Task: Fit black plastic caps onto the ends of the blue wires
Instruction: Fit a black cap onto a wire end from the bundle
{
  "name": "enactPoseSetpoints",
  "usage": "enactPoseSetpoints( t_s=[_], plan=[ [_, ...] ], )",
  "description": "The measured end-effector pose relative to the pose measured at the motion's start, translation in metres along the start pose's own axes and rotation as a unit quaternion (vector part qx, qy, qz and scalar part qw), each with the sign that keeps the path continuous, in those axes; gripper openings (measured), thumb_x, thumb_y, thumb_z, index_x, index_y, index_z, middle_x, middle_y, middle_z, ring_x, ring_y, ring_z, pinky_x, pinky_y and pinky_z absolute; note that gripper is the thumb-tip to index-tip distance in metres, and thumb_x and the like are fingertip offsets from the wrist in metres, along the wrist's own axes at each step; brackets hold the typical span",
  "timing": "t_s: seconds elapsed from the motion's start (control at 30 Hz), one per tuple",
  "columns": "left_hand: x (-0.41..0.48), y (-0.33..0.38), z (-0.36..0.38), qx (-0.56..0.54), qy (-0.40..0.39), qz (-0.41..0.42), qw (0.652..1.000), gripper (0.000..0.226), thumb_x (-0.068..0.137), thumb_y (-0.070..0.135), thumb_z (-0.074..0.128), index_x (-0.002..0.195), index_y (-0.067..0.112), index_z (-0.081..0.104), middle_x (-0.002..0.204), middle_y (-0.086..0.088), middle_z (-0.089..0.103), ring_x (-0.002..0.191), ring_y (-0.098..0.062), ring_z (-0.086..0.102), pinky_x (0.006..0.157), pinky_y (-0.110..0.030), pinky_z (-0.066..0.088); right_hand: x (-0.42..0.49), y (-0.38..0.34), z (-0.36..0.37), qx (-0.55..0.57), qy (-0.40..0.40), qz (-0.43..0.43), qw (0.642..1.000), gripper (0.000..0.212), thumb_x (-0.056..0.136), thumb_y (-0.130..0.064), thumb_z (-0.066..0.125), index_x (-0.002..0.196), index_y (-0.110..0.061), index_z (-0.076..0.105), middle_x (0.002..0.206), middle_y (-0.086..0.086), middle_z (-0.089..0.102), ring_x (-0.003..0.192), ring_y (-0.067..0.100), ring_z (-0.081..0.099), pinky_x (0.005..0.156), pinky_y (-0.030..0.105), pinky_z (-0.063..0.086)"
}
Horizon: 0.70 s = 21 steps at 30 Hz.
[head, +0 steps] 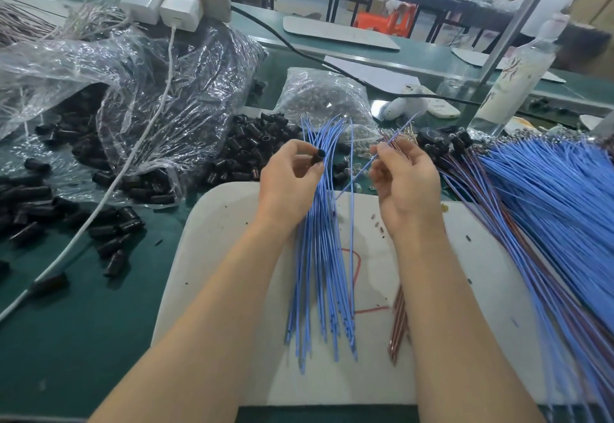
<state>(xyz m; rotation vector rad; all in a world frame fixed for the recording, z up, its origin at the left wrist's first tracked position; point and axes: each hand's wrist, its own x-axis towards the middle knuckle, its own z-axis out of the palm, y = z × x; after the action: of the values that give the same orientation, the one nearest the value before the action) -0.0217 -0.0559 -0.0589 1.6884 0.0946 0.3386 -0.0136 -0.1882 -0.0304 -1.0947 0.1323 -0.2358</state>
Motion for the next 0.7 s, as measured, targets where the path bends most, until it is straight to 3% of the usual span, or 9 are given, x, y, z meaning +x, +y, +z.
enactPoseSetpoints(
  t_s=[0.1, 0.23, 0.5, 0.7],
  plan=[
    [-0.001, 0.0, 0.001, 0.041, -0.004, 0.034, 0.999, 0.016, 0.087, 0.007, 0.064, 0.091, 0.022, 0.06, 0.086, 0.012, 0.064, 0.082, -0.006, 0.061, 0.071, -0.006, 0.046, 0.0, -0.002, 0.001, 0.051, -0.003, 0.009, 0.999, 0.014, 0.093, 0.004, 0.052, 0.088, -0.009, 0.054, 0.067, 0.003, 0.063, 0.05, 0.005, 0.057, 0.053, 0.015, 0.051],
    [-0.003, -0.001, 0.002, 0.089, -0.002, 0.059, 0.994, 0.017, 0.087, 0.006, 0.063, 0.089, 0.022, 0.059, 0.084, 0.009, 0.063, 0.082, -0.007, 0.06, 0.071, -0.002, 0.042, -0.003, -0.001, 0.002, -0.048, 0.011, -0.101, 0.994, 0.014, 0.097, -0.001, 0.048, 0.086, -0.011, 0.049, 0.074, 0.004, 0.063, 0.056, 0.007, 0.062, 0.061, 0.019, 0.053],
    [-0.006, 0.001, 0.001, 0.129, -0.008, 0.077, 0.989, 0.016, 0.088, 0.007, 0.061, 0.091, 0.023, 0.06, 0.084, 0.007, 0.064, 0.081, -0.007, 0.059, 0.073, -0.012, 0.045, -0.004, 0.003, 0.001, -0.141, 0.04, -0.173, 0.974, 0.013, 0.098, -0.003, 0.046, 0.089, -0.012, 0.046, 0.076, 0.004, 0.062, 0.058, 0.006, 0.063, 0.061, 0.019, 0.052],
    [-0.008, -0.001, 0.005, 0.204, -0.027, 0.113, 0.972, 0.015, 0.089, 0.009, 0.06, 0.101, 0.016, 0.066, 0.1, 0.0, 0.063, 0.092, -0.015, 0.058, 0.083, -0.022, 0.043, -0.002, 0.008, 0.002, -0.165, 0.012, -0.155, 0.974, 0.002, 0.097, -0.003, 0.047, 0.096, -0.005, 0.047, 0.077, 0.006, 0.062, 0.056, 0.005, 0.063, 0.06, 0.019, 0.053]
  ],
)
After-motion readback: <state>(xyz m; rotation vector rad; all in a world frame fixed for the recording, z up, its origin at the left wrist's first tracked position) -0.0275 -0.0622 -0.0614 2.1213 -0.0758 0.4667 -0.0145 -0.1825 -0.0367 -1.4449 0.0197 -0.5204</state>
